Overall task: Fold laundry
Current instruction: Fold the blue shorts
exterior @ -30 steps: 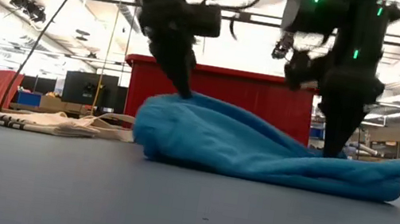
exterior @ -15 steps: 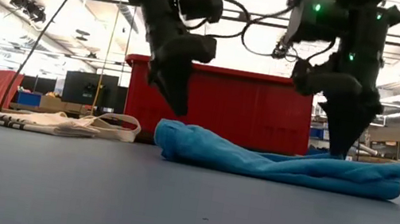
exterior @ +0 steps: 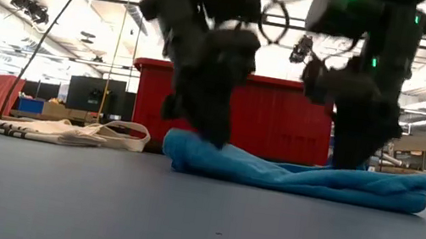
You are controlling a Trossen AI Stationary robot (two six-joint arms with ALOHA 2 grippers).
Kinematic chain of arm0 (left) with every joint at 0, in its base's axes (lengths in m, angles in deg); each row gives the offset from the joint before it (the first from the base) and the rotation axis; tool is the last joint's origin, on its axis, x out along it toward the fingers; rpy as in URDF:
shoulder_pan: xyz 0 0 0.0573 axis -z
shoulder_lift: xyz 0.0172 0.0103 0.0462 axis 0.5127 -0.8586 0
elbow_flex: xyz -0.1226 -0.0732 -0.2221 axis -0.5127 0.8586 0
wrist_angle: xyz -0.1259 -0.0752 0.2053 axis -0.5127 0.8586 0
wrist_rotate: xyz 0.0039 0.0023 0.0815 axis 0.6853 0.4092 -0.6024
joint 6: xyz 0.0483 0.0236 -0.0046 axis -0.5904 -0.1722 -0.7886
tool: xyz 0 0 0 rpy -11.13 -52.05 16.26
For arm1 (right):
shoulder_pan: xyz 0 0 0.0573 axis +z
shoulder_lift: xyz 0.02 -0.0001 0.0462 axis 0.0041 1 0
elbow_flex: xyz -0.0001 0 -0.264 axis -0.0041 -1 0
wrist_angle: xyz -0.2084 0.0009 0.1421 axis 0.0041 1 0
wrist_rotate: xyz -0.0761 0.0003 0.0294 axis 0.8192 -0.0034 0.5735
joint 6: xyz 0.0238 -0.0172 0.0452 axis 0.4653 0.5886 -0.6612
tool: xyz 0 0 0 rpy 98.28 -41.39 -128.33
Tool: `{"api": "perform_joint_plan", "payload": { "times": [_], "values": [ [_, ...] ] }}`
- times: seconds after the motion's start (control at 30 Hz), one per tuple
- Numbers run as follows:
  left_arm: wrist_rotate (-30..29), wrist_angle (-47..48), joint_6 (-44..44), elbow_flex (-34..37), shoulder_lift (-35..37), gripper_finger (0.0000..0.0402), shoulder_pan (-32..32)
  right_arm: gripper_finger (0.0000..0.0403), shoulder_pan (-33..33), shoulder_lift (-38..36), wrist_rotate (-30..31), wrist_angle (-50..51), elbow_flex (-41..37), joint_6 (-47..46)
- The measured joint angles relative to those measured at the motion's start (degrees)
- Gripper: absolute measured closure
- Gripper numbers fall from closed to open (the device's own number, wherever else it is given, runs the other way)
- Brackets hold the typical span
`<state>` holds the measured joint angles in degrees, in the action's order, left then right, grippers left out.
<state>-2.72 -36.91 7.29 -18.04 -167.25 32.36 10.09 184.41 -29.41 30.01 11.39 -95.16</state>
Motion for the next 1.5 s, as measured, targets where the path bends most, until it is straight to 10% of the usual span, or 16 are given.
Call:
{"api": "perform_joint_plan", "payload": {
  "times": [0.23,0.43,0.67,0.93,1.5],
  "values": [
    [-0.52,4.51,0.28,-0.29,-3.26,0.0299,-1.53,0.0302,5.33,4.08,-2.73,-3.85,-1.04,-10.32],
    [-2.17,6.68,-18.76,-0.04,-1.56,0.0299,-4.76,0.031,11.6,4.32,-12.09,-17.86,-0.27,-19.28],
    [-2.2,15.43,-29.82,0.06,4.68,0.0299,-9.42,0.0311,13.49,2.25,-6.24,-27.56,-0.14,-26.49],
    [-2.08,15.3,-15.51,0.03,15.05,0.0299,-11.3,0.03,9.18,-2.93,3.26,-25.88,-0.12,-21.85],
    [-3.36,-24.9,24.34,35.88,25.36,0.014,-10.13,0.0112,-19.38,-3.68,-15.45,-24.46,-0.12,14.26]
  ]
}}
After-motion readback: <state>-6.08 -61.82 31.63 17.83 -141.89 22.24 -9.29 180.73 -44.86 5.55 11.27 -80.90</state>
